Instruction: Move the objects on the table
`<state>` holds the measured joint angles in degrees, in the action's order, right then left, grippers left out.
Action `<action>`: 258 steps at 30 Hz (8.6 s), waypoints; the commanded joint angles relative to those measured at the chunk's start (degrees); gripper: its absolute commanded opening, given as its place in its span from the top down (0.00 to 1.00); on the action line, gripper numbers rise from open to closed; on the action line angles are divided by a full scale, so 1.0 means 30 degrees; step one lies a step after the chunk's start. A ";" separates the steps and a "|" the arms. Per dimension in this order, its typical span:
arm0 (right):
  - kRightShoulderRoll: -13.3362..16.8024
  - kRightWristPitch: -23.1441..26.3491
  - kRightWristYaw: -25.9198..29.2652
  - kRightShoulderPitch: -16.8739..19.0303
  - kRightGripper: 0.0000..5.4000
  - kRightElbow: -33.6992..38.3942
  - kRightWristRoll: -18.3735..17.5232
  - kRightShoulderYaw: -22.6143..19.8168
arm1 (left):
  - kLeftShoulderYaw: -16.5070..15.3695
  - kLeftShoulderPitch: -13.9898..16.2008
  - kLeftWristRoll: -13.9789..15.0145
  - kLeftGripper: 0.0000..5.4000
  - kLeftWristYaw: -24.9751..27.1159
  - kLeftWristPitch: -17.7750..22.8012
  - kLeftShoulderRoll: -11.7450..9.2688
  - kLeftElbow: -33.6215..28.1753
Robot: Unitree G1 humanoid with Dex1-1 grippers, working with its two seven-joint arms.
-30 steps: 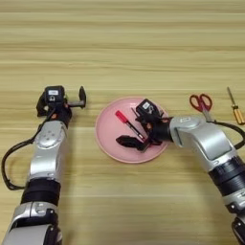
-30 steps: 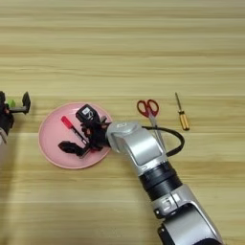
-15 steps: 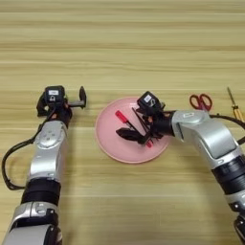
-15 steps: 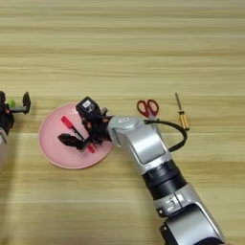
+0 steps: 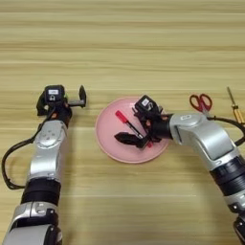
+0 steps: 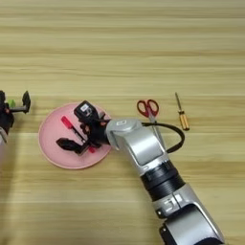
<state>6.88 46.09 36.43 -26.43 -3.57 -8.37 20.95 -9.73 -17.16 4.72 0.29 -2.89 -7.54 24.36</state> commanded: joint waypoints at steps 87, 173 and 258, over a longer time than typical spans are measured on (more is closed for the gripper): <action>-0.0052 -0.2754 0.0340 -0.0471 0.91 -0.4332 0.2441 0.1721 | -0.0073 0.0111 -0.0030 0.00 -0.0136 0.0071 -0.0023 -0.0037; 0.1474 -0.7668 -0.5154 -0.0424 0.41 -0.4813 0.1585 -0.6281 | 0.0007 -0.0084 -0.0592 0.00 -0.0150 -0.0790 -0.0132 0.0359; 0.1152 -0.1824 -0.1553 0.1524 0.00 -0.0023 0.0851 -0.0592 | 0.0772 -0.0271 -0.1571 0.00 -0.1344 -0.1960 0.0001 0.1084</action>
<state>10.36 39.89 31.59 -20.43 -2.41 -6.00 18.81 -7.57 -17.56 0.35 -3.36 -9.12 -7.62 27.86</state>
